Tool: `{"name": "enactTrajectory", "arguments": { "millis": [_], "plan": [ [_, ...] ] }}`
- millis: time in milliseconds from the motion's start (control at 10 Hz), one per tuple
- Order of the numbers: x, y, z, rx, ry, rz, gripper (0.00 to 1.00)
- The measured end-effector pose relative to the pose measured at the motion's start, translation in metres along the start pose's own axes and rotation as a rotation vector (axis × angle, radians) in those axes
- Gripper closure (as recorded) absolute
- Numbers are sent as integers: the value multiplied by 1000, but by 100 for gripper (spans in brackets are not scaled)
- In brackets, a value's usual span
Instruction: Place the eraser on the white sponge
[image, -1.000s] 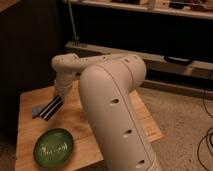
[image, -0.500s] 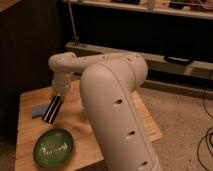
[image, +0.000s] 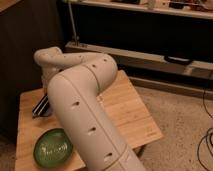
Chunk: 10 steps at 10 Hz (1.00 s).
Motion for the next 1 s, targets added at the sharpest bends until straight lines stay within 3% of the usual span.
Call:
{"name": "enactTrajectory", "arguments": {
  "millis": [200,500,1000],
  "plan": [
    [-6,9,11,-3,45,49,91],
    [-7,-1,29,-26,102,77,91],
    [-5,-10,34,-67,134,94,91]
  ]
}}
